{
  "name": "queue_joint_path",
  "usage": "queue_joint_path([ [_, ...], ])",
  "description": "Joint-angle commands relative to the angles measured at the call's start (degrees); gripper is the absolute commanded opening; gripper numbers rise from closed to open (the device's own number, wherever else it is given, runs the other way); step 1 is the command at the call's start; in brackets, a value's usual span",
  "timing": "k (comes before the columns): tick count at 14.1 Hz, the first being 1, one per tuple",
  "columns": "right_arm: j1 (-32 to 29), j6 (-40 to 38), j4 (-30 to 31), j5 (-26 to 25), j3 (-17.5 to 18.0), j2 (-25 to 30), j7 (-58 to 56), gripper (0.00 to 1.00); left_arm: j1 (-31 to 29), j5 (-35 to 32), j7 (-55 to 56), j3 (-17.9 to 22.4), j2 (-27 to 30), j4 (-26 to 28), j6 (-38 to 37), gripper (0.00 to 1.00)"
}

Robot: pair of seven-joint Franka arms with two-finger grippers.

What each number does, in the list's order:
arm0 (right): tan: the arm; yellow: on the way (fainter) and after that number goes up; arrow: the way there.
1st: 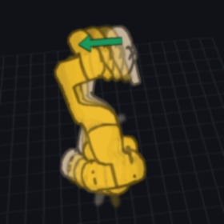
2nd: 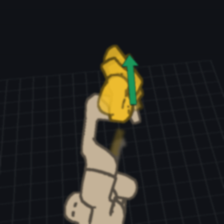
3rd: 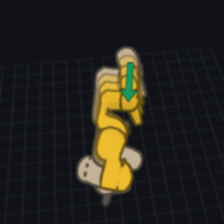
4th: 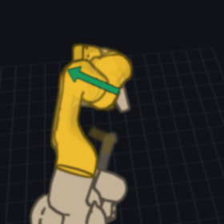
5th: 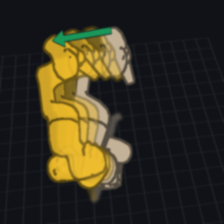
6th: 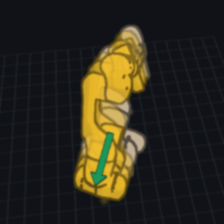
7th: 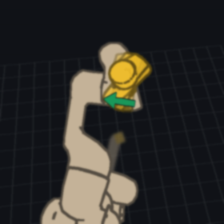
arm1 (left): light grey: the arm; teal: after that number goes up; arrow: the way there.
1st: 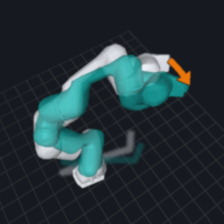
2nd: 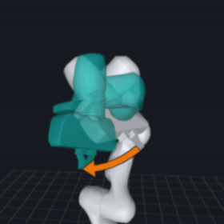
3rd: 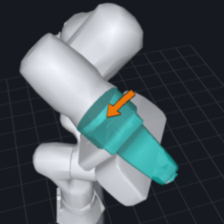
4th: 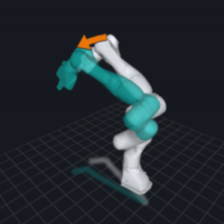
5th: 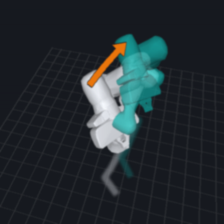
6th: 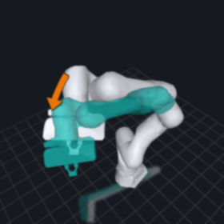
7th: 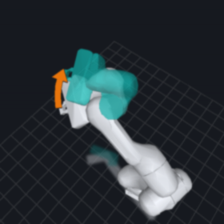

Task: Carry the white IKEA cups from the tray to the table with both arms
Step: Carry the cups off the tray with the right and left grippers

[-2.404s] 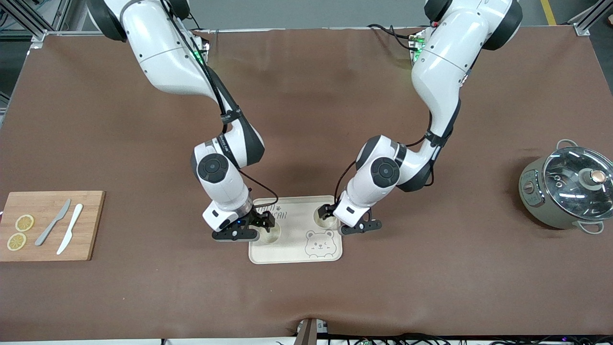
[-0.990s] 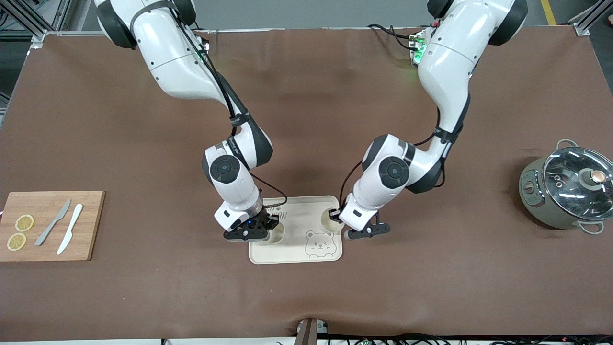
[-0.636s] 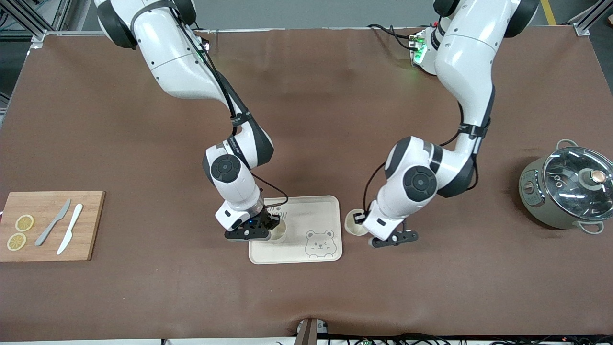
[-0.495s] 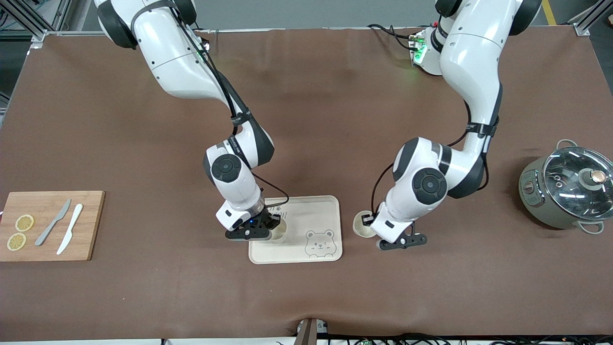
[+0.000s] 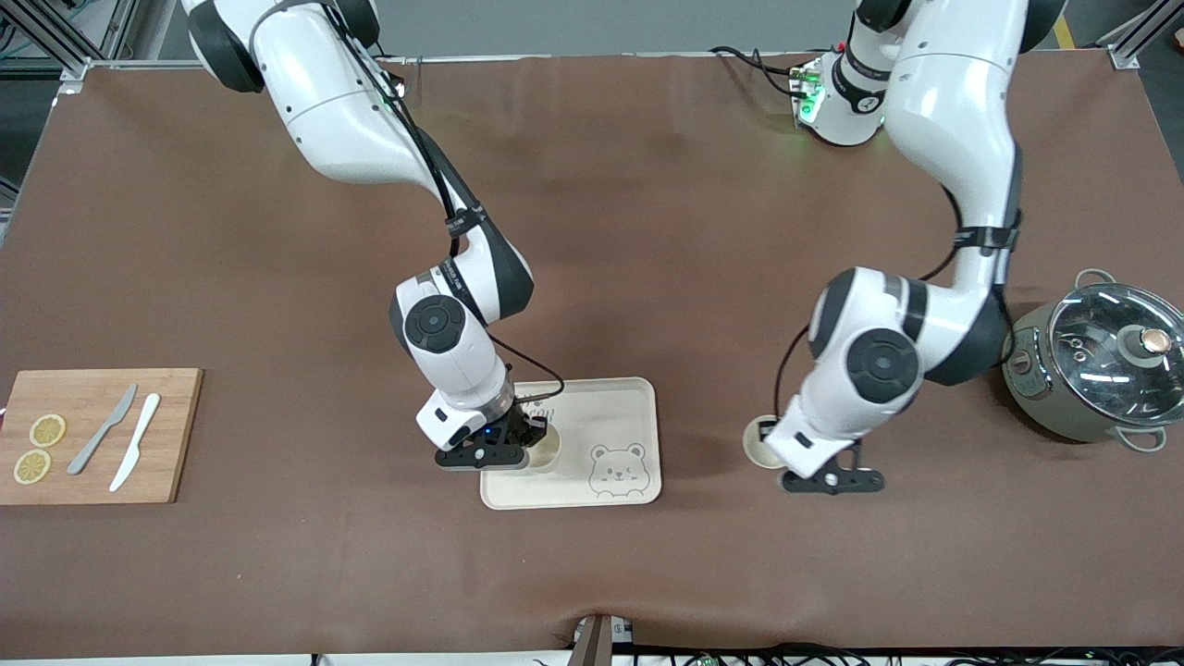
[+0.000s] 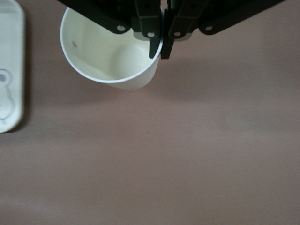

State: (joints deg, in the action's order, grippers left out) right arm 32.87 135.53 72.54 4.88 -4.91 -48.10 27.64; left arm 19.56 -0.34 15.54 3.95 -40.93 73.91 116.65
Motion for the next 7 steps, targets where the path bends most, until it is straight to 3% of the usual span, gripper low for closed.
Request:
queue_joint_path([
  [1, -0.5, -8.8, -3.4, 1.1, -0.1, 2.6, 0.1, 0.00, -3.8, -0.4, -4.2, -0.4, 1.0, 0.7, -1.5, 0.00],
  [7, -5.7, -22.5, -6.2, 1.2, 0.0, 9.3, -6.0, 0.00, -8.9, -1.0, -11.5, -0.3, 0.2, 1.4, -1.5, 0.00],
])
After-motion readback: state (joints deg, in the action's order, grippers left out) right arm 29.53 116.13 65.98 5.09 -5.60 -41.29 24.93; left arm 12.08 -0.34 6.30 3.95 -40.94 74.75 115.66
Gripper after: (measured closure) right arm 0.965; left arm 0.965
